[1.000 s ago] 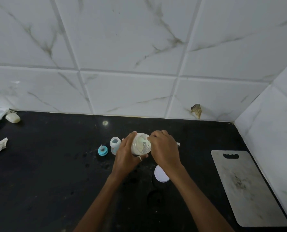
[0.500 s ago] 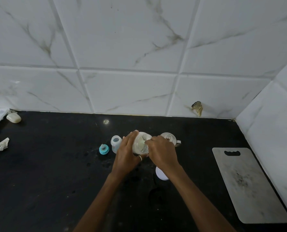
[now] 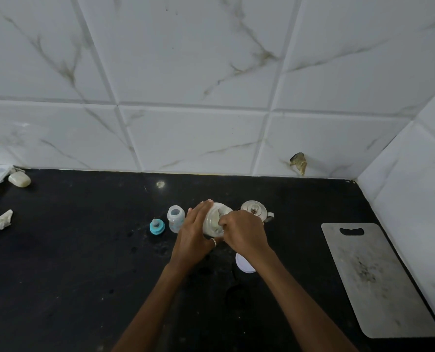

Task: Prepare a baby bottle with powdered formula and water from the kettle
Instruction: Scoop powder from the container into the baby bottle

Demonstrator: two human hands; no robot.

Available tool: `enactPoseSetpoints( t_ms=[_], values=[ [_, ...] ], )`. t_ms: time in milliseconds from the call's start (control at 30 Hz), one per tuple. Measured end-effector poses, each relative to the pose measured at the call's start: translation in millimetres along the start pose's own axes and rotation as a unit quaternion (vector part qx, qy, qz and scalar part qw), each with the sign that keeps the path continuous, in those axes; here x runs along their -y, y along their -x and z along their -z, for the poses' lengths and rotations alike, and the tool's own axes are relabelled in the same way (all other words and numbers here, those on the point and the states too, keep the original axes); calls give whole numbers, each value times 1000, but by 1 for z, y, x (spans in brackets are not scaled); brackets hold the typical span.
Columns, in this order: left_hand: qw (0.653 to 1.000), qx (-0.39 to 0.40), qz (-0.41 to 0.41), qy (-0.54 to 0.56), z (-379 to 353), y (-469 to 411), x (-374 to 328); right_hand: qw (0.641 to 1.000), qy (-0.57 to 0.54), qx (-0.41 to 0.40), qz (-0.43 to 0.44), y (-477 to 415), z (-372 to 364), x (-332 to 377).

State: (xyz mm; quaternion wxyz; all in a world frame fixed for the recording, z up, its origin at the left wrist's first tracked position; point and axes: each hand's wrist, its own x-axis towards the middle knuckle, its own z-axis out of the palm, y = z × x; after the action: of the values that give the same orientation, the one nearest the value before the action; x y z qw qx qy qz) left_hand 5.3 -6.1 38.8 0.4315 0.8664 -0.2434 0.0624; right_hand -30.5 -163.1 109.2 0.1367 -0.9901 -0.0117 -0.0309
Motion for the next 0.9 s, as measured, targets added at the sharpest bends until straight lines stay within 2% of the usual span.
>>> enactPoseSetpoints(
  t_ms=[267, 367, 467, 700, 900],
  values=[
    [1000, -3, 2, -4, -1, -1, 1, 990, -128, 12, -53, -2, -6, -2],
    [1000, -6, 10, -9, -1, -1, 1, 972, -212, 29, -102, -4, -7, -3],
    [1000, -18, 21, -11, -1, -2, 2, 947, -281, 8, -154, -5, -5, -6],
    [996, -38, 79, -1, 1, -2, 1, 869, -416, -50, -262, 0, 8, -12],
    [990, -60, 126, 5, -4, -3, -3, 753, -552, -61, -352, 4, 18, -15]
  ],
)
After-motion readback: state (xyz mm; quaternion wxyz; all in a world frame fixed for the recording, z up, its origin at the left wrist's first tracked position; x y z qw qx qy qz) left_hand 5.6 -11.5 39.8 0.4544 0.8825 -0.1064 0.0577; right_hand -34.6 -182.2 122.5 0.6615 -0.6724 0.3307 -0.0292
